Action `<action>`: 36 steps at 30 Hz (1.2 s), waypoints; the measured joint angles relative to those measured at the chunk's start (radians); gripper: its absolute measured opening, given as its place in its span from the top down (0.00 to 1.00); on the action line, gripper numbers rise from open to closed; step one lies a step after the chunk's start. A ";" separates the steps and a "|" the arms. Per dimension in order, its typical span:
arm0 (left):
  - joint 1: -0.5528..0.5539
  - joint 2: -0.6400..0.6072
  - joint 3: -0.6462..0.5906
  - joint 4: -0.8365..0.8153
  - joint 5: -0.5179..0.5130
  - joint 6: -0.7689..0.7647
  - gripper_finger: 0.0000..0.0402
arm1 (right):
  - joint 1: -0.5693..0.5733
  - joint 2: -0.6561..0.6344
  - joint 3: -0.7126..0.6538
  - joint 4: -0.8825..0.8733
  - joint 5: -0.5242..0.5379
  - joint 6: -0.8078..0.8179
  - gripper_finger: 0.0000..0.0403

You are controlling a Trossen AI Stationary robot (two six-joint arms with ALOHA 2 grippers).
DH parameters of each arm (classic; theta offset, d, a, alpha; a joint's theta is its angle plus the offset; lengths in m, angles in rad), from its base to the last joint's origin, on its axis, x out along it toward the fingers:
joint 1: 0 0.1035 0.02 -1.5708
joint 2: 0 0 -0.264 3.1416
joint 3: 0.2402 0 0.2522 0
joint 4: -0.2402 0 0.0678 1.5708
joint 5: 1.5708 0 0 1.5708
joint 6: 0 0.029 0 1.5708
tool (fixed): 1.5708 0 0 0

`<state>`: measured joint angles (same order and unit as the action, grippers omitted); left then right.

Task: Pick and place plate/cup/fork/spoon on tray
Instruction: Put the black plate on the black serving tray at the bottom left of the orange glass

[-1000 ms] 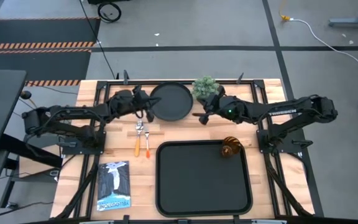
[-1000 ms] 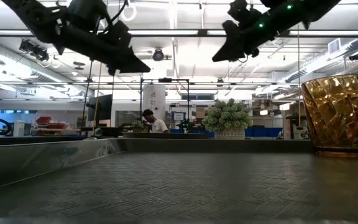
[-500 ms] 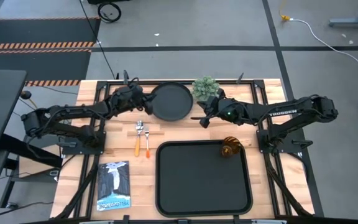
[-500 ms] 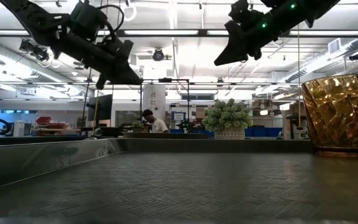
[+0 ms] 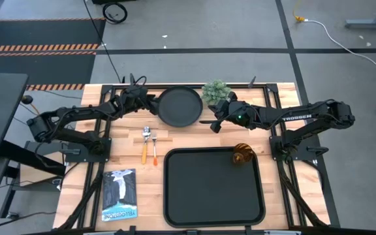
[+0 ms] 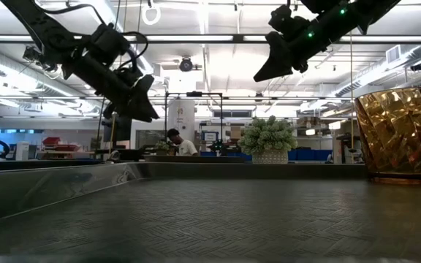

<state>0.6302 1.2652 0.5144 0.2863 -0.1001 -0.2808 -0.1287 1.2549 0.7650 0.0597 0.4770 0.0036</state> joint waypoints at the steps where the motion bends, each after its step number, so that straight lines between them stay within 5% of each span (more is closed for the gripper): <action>1: 0.003 0.000 0.000 -0.001 0.000 0.020 0.66 | 0.000 0.000 0.000 0.000 0.000 0.002 0.99; 15: 0.137 0.160 0.069 -0.156 0.239 -0.120 0.68 | 0.004 0.004 0.000 0.051 -0.008 0.013 0.99; 25: 0.164 0.241 0.211 -0.339 0.195 -0.074 0.54 | 0.024 0.004 0.000 0.051 -0.008 0.000 0.99; 36: 0.151 0.241 0.211 -0.388 0.148 -0.063 0.60 | 0.032 0.004 -0.001 0.074 -0.008 0.003 0.99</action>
<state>0.7812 1.5066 0.7254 -0.1020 0.0483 -0.3443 -0.0970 1.2591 0.7643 0.1341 0.4686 0.0071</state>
